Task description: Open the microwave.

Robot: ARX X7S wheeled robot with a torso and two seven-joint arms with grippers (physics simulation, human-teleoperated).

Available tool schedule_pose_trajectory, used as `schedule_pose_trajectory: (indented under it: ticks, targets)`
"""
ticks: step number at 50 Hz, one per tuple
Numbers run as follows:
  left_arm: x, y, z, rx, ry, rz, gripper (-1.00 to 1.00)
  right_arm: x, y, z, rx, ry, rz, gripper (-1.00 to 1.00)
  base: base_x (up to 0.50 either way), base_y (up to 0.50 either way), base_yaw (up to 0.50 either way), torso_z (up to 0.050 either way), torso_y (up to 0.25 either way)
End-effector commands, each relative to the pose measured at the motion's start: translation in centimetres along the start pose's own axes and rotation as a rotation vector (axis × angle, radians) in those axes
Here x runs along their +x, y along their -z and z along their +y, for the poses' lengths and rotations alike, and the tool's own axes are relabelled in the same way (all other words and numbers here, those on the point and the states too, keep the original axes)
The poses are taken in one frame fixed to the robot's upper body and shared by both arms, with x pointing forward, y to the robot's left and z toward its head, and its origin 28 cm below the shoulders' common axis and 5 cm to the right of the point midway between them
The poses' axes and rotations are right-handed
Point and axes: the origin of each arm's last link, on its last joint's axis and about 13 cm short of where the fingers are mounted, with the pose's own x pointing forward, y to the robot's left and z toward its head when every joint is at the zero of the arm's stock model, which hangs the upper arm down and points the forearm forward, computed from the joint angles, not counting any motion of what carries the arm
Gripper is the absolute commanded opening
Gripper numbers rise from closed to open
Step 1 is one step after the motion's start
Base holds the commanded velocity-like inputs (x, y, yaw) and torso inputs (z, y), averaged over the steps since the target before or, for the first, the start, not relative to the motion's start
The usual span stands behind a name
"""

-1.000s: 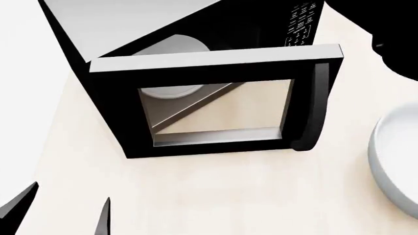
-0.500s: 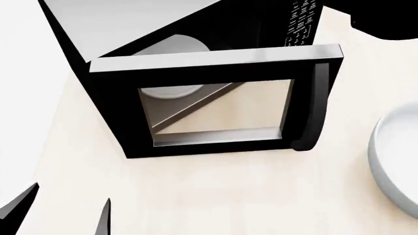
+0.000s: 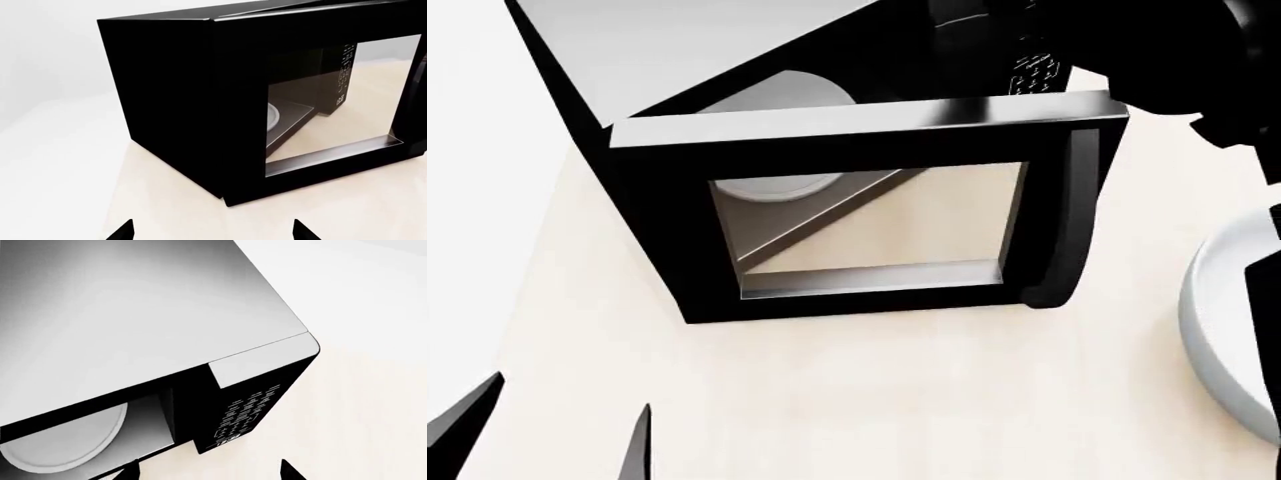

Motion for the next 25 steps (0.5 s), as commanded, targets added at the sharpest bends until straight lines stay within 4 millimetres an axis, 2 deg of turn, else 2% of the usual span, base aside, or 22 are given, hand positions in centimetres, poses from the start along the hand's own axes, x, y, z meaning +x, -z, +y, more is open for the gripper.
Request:
schedule_pose_trajectory:
  ticks: [1, 25]
  targets:
    - [0.0, -0.1, 0.0, -0.001, -0.001, -0.001, 1.0, 1.0, 1.1, 0.2, -0.009, -0.002, 0.037, 1.0, 0.0, 0.0, 0.0, 0.0, 0.0]
    - [0.0, 0.0, 0.0, 0.001, -0.004, 0.0, 1.0, 0.7, 3.0, 0.2, -0.013, -0.029, 0.085, 1.0, 0.0, 0.0, 0.0, 0.0, 0.0]
